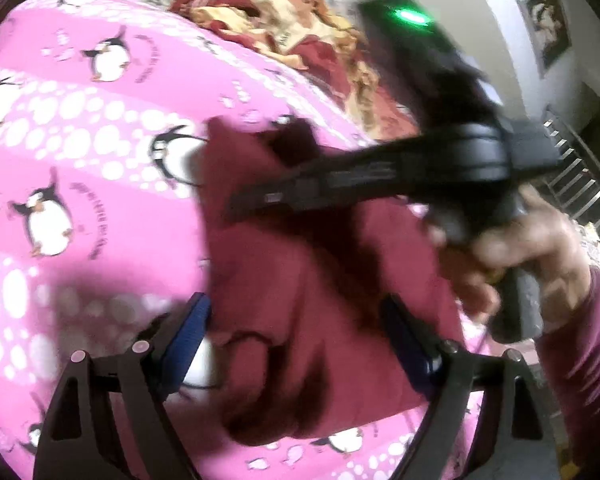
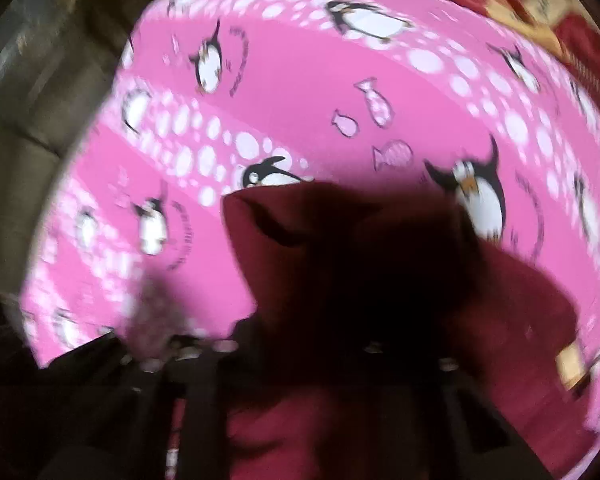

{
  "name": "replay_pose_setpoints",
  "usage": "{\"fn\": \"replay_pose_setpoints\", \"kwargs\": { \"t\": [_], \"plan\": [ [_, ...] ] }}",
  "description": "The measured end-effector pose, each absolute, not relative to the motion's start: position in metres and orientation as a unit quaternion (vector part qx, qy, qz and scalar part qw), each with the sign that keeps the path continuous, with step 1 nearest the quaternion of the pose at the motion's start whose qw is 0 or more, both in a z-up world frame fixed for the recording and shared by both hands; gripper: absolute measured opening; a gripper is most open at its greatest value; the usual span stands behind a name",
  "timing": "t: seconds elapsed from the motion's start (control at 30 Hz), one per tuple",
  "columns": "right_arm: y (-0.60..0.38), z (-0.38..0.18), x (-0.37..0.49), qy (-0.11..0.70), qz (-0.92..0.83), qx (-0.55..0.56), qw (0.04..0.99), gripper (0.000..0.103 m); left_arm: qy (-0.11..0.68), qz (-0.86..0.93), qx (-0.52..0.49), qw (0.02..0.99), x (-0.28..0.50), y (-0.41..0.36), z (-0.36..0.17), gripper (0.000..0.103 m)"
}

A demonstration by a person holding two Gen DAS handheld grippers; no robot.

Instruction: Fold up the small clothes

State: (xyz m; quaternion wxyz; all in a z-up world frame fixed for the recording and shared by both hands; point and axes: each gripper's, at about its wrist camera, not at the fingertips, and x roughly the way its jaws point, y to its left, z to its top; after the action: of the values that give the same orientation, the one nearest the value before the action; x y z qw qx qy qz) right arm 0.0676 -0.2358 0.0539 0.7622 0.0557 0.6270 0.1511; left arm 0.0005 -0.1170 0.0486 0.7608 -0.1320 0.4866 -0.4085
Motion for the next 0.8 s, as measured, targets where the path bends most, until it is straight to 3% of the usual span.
{"fn": "replay_pose_setpoints", "kwargs": {
  "t": [0.4, 0.43, 0.47, 0.5, 0.53, 0.57, 0.63, 0.8],
  "plan": [
    [-0.272, 0.074, 0.05, 0.594, 0.161, 0.155, 0.772, 0.022, 0.494, -0.382, -0.051, 0.78, 0.008, -0.15, 0.04, 0.084],
    [-0.274, 0.075, 0.049, 0.593, 0.162, 0.158, 0.772, 0.022, 0.499, -0.379, -0.051, 0.778, 0.01, -0.153, 0.038, 0.078],
    [-0.276, 0.075, 0.048, 0.593, 0.162, 0.159, 0.772, 0.022, 0.503, -0.384, -0.058, 0.772, 0.015, -0.154, 0.037, 0.051],
    [-0.278, 0.075, 0.047, 0.596, 0.16, 0.157, 0.771, 0.023, 0.511, -0.393, -0.064, 0.762, 0.016, -0.157, 0.036, 0.034],
    [-0.278, 0.074, 0.046, 0.598, 0.158, 0.155, 0.77, 0.025, 0.515, -0.401, -0.073, 0.754, 0.017, -0.16, 0.036, 0.032],
    [-0.278, 0.075, 0.047, 0.599, 0.155, 0.155, 0.77, 0.029, 0.51, -0.402, -0.074, 0.757, 0.015, -0.161, 0.039, 0.031],
    [-0.276, 0.075, 0.05, 0.598, 0.143, 0.152, 0.774, 0.066, 0.497, -0.404, -0.064, 0.766, 0.011, -0.163, 0.044, 0.027],
    [-0.266, 0.076, 0.067, 0.606, 0.131, 0.145, 0.771, 0.079, 0.488, -0.408, -0.062, 0.77, 0.006, -0.162, 0.05, 0.025]
  ]
}}
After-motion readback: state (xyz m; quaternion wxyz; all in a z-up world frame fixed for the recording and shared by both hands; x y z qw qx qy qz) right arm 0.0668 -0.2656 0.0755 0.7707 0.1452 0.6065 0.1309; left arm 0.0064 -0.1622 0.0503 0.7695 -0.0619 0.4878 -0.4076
